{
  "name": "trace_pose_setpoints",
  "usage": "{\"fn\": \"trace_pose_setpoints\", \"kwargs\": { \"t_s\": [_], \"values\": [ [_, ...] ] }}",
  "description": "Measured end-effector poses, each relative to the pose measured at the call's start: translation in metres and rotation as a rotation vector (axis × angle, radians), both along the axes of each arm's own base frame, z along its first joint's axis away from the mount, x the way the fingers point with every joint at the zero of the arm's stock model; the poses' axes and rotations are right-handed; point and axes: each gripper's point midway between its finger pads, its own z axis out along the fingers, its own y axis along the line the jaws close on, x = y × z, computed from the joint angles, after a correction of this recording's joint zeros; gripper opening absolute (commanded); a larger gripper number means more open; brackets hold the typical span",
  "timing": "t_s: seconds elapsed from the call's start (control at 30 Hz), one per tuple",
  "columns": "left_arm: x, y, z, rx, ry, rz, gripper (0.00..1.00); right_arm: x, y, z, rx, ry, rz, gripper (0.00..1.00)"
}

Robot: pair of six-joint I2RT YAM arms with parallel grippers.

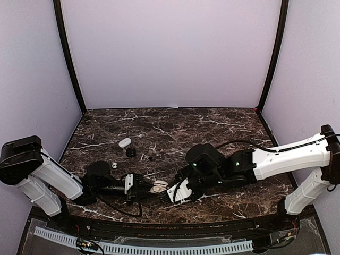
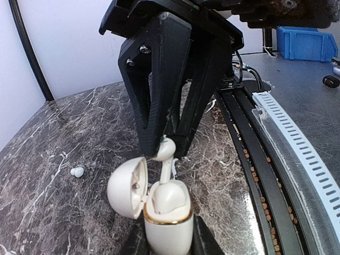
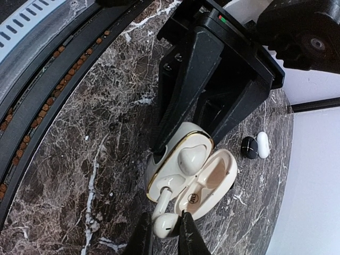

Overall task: Insert the wireless bluetooth earbuds into the charging case
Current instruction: Insert the right earbud into the right side groove of the charging case.

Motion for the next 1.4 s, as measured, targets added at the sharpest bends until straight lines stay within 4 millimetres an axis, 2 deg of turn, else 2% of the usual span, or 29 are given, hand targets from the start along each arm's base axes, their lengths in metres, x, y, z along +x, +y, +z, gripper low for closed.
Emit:
{"fn": "trace_pose_setpoints", "kwargs": {
  "t_s": [0.53, 0.93, 1.4],
  "values": [
    [-0.003, 0.0, -0.011, 0.045, -0.008, -0.009, 0.13, 0.0, 0.003, -0.011, -0.087, 0.027, 0.006, 0.0],
    [-0.007, -0.001, -0.027, 0.103, 0.031, -0.027, 0.13, -0.004, 0.004, -0.029, -0.19, 0.014, 0.024, 0.0],
    [-0.018, -0.003, -0.028, 0.109, 0.138, -0.08, 0.13, -0.018, 0.004, -0.031, -0.226, -0.049, 0.081, 0.0]
  ]
}}
